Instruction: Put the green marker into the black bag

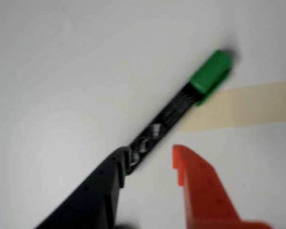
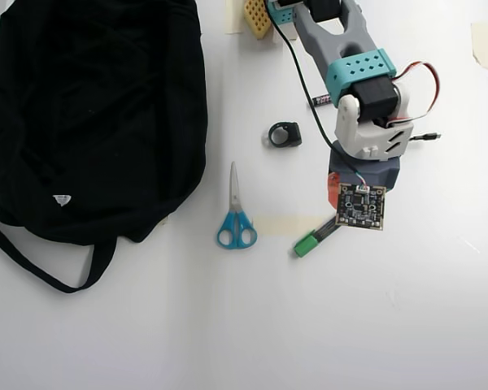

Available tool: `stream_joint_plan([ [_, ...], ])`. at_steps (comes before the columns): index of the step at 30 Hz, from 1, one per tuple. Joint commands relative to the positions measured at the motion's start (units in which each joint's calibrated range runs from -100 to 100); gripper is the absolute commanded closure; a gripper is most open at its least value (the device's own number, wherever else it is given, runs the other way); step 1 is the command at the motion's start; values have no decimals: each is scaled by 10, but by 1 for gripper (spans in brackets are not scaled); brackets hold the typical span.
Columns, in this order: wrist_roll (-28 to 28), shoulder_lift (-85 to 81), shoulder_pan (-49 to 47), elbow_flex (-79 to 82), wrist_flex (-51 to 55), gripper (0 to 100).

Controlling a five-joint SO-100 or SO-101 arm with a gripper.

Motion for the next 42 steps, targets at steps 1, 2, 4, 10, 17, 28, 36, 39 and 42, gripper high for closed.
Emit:
stream_joint_plan([
  [1, -17, -1, -12, -26, -11, 87],
  [2, -20, 6, -12, -33, -11, 87],
  [4, -26, 24, -17, -58, -11, 87],
  [10, -24, 91, -25, -149, -9, 87],
  [17, -28, 116, -30, -179, -5, 87],
  [28, -43, 116, -32, -173, 50, 80],
  [36, -50, 133, -28, -176, 49, 73],
  [39, -51, 147, -31, -180, 42, 66],
  [42, -51, 147, -32, -180, 41, 64],
])
